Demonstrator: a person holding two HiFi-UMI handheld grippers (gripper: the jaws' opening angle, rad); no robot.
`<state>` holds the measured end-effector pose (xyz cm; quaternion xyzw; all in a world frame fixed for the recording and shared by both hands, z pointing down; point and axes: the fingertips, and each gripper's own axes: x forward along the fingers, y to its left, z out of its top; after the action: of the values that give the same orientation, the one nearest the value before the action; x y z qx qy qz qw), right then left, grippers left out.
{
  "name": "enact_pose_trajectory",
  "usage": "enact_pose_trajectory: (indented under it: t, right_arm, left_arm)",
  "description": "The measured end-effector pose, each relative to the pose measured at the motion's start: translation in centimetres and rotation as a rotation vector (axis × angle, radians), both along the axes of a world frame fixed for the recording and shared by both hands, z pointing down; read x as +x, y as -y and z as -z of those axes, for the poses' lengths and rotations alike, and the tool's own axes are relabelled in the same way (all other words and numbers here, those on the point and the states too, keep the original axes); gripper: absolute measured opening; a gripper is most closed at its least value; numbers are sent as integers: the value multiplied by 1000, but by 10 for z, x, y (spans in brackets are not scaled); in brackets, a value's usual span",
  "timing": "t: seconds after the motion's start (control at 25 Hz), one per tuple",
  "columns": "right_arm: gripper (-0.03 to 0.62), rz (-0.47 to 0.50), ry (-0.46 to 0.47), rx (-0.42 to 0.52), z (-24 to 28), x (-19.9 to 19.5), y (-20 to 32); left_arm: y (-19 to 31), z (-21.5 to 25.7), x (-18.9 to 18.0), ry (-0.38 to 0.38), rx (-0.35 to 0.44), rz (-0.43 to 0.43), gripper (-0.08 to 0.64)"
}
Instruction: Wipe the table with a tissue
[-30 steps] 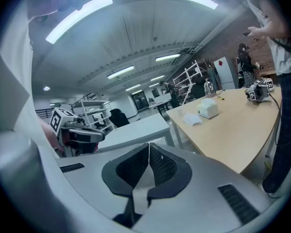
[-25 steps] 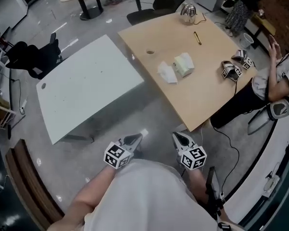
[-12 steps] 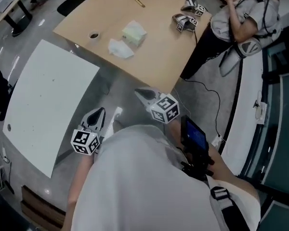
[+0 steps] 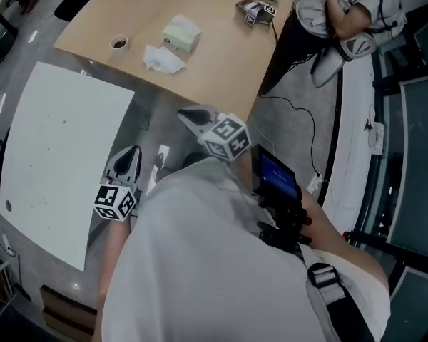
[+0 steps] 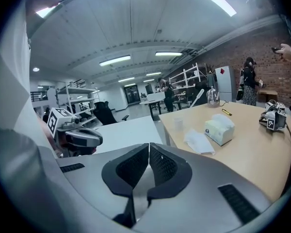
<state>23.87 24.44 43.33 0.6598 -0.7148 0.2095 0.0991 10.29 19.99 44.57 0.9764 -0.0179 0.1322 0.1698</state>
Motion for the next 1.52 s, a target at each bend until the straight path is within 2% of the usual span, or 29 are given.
enact_pose_trajectory:
  t: [0.2, 0.44, 0.6, 0.96, 1.24, 1.4, 1.52]
  right_arm:
    - [18, 33, 30, -20, -12, 4, 17]
    - [18, 66, 85, -8, -21, 30, 57]
    - [18, 87, 107, -3, -28, 59, 75]
    - [18, 55, 145, -18, -55, 125, 96]
    - [18, 34, 176, -39, -64, 156, 108]
    - [18, 23, 191, -45, -66, 171, 114]
    - [18, 22, 209, -45, -67, 177, 115]
  left_arm:
    - [10, -1, 11, 14, 0, 12, 8]
    - [37, -4, 36, 61, -7, 42, 8]
    - [54, -8, 69, 102, 13, 51, 8]
    - [77, -20, 166, 191, 82, -43, 8]
    - [98, -54, 231, 295, 128, -80, 8]
    - [105, -82, 256, 387, 90, -88, 8]
    - [106, -102, 271, 451, 103, -123, 9]
